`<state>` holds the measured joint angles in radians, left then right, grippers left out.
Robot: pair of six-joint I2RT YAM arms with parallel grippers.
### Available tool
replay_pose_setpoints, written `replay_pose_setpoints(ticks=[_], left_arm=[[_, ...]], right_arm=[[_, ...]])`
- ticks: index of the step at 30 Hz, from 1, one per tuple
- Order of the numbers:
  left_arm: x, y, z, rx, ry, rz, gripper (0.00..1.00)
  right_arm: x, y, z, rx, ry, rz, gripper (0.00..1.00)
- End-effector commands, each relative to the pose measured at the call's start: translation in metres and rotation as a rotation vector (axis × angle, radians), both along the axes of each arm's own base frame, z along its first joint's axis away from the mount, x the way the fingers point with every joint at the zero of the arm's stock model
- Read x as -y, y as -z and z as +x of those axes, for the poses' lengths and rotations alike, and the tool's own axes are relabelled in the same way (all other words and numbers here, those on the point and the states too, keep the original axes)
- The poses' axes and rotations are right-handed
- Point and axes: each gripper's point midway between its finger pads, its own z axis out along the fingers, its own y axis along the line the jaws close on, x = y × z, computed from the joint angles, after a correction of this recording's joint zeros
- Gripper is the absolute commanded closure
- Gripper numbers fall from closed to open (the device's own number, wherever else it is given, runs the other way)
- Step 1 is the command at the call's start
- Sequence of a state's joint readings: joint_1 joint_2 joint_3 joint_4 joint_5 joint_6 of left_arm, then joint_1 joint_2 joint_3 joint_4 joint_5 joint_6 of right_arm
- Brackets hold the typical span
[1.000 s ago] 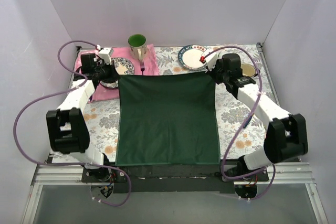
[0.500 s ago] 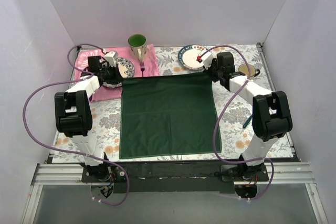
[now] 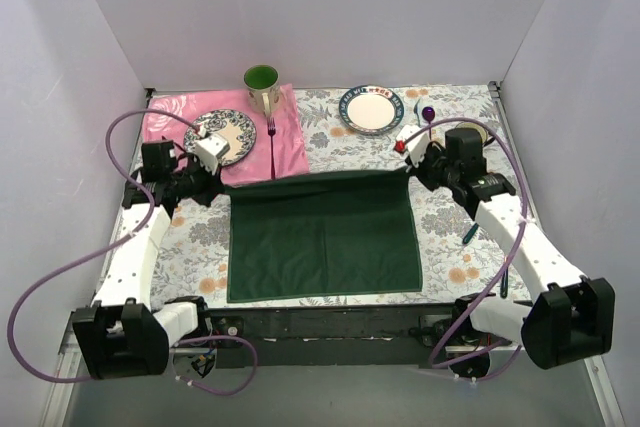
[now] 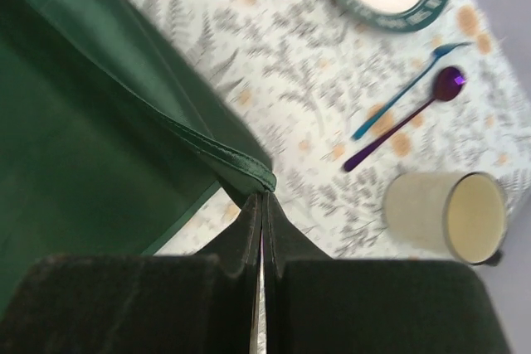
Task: Fold the napkin into a case and place the utensils inside
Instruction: Fold and flatten the napkin at the center of the board.
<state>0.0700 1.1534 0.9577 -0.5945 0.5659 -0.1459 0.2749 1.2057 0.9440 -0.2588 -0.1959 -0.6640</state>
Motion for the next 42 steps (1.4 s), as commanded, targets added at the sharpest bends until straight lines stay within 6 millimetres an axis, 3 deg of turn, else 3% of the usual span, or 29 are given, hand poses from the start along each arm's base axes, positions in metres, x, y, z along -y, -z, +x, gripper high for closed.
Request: replay_pose_setpoints(ticks=[1,6,11,16,21,25,30,35,42], left_arm=[[-0.005,0.043,-0.067,-0.145,0.089,0.108,1.0],[-0.008,0.064,-0.101,-0.196,0.116,0.144,1.0],[-0.014,0.078,-0.105,-0.198,0.096,0.177,1.0],[-0.005,0.055,-0.103,-0.19,0.142,0.14,1.0],[-0.007,0.051,-0.119,-0.172,0.205,0.191,1.0],[-0.008,0.07,-0.137,-0.209,0.226,0.205,1.0],[-0.01,0.089,-0.142,-0.223,0.226,0.219,1.0],[-0.008,0.103,-0.146,-0.253,0.229,0.201,0.99],[-0.006,0.106,-0.148,-0.26,0.24,0.19,0.98]], right_arm=[[0.009,0.035,-0.054,-0.146,-0.049,-0.031,0.99],[0.018,0.061,-0.087,-0.187,-0.079,-0.067,0.99],[0.024,0.078,-0.099,-0.198,-0.09,-0.1,0.99],[0.021,0.058,-0.095,-0.186,-0.128,-0.118,0.99],[0.024,0.062,-0.117,-0.211,-0.177,-0.146,0.99],[0.025,0.082,-0.131,-0.246,-0.201,-0.168,0.99],[0.019,0.109,-0.146,-0.327,-0.243,-0.186,0.99],[0.019,0.125,-0.149,-0.344,-0.256,-0.225,0.99],[0.023,0.124,-0.145,-0.322,-0.251,-0.254,0.99]])
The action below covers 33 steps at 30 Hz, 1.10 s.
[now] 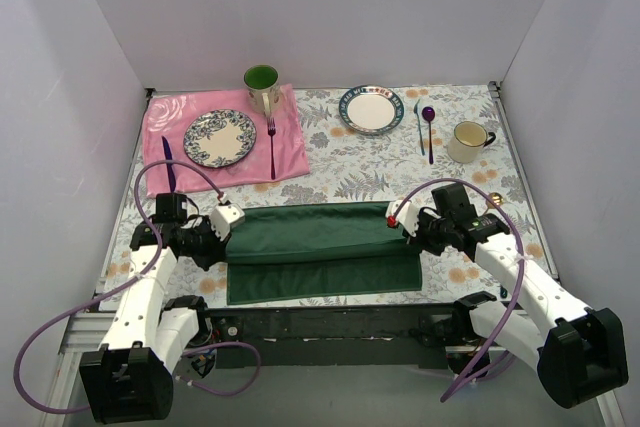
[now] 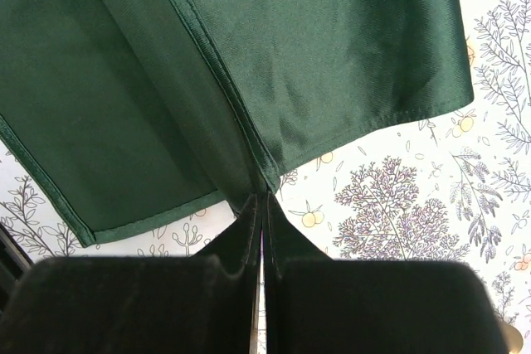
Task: Fold the napkin into a case and place the utensils inside
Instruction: Fold and flatten the napkin at the center of the board.
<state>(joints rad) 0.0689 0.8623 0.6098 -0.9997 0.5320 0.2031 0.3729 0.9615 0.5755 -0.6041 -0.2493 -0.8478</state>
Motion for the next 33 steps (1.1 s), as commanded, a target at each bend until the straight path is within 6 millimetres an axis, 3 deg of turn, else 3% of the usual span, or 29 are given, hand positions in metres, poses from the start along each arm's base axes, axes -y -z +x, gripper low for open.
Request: replay_pose_setpoints(ticks=[1,7,22,33], left_arm=[[-0.001,-0.001,0.004,0.034,0.018,0.008,0.99],[0.001,-0.013,0.0,0.047,0.04,0.006,0.99],[0.001,-0.02,-0.006,0.063,0.103,0.019,1.0],[-0.003,-0.039,-0.027,0.1,0.273,0.094,0.96]], right_arm=[[0.005,-0.006,0.011,0.058,-0.002,-0.037,0.99],[0.006,-0.014,0.012,0.066,-0.01,-0.043,0.99],[0.009,-0.018,0.01,0.082,-0.024,-0.055,0.99],[0.011,-0.015,-0.006,0.045,-0.066,-0.066,0.99]])
